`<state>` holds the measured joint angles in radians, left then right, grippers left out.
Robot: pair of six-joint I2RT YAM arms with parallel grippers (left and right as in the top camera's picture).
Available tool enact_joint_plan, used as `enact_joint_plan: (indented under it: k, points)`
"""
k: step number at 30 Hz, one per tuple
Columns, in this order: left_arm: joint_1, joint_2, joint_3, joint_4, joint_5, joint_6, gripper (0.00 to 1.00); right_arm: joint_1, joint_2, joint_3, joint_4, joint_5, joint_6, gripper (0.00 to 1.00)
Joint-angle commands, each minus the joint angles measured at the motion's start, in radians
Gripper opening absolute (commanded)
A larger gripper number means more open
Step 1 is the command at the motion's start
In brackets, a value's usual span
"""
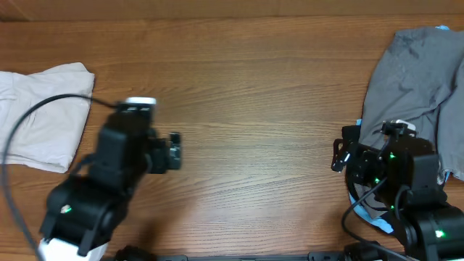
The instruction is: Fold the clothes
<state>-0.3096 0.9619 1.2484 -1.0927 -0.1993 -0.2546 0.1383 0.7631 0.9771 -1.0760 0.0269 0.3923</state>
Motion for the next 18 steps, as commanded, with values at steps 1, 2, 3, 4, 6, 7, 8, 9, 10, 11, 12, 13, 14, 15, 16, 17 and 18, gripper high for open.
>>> enact_joint_plan:
  k: [1, 2, 3, 4, 6, 7, 8, 9, 10, 11, 12, 13, 14, 15, 16, 17, 18]
  points:
    - [0.164, -0.044, -0.004, -0.002, 0.078, 0.047, 1.00, 0.004, -0.010, -0.010, 0.011, -0.003, 0.015, 1.00]
    - [0.203, -0.049, -0.004, -0.008, 0.092, 0.052, 1.00, 0.004, -0.011, -0.010, 0.011, 0.000, 0.024, 1.00]
    - [0.251, -0.055, -0.004, -0.020, 0.096, 0.053, 1.00, 0.004, -0.011, -0.010, 0.011, 0.003, 0.024, 1.00]
    - [0.277, -0.059, -0.004, -0.028, 0.096, 0.053, 1.00, 0.004, -0.011, -0.010, 0.009, 0.004, 0.025, 1.00]
    - [0.326, -0.071, -0.004, -0.051, 0.097, 0.058, 1.00, 0.004, -0.011, -0.010, 0.005, 0.006, 0.024, 1.00]
    - [0.340, -0.081, -0.004, -0.060, 0.097, 0.062, 1.00, 0.004, -0.011, -0.010, 0.001, 0.010, 0.024, 1.00]
    - [0.342, -0.091, -0.004, -0.064, 0.098, 0.071, 1.00, 0.004, -0.011, -0.010, -0.002, 0.010, 0.024, 1.00]
    - [0.341, -0.099, -0.004, -0.067, 0.102, 0.073, 1.00, 0.004, -0.013, -0.010, -0.005, 0.010, 0.024, 1.00]
    - [0.341, -0.111, -0.004, -0.071, 0.109, 0.072, 1.00, 0.004, -0.016, -0.010, -0.009, 0.010, 0.024, 1.00]
    - [0.341, -0.123, -0.004, -0.077, 0.117, 0.072, 1.00, 0.004, -0.022, -0.010, -0.014, 0.010, 0.024, 1.00]
    - [0.341, -0.143, -0.004, -0.089, 0.127, 0.071, 1.00, 0.004, -0.037, -0.010, -0.026, 0.018, 0.024, 1.00]
    - [0.341, -0.158, -0.004, -0.099, 0.131, 0.071, 1.00, 0.004, -0.054, -0.010, -0.034, 0.023, 0.024, 1.00]
    - [0.341, -0.186, -0.004, -0.113, 0.130, 0.066, 1.00, 0.004, -0.087, -0.010, -0.043, 0.029, 0.024, 1.00]
    - [0.341, -0.195, -0.004, -0.113, 0.130, 0.066, 1.00, 0.004, -0.101, -0.010, -0.044, 0.034, 0.024, 1.00]
    - [0.341, -0.200, -0.004, -0.108, 0.130, 0.068, 1.00, 0.004, -0.120, -0.010, -0.044, 0.043, 0.024, 1.00]
    - [0.341, -0.200, -0.004, -0.103, 0.130, 0.067, 1.00, 0.004, -0.140, -0.010, -0.040, 0.075, 0.024, 1.00]
    - [0.341, -0.197, -0.004, -0.099, 0.130, 0.067, 1.00, 0.004, -0.140, -0.010, -0.038, 0.077, 0.024, 1.00]
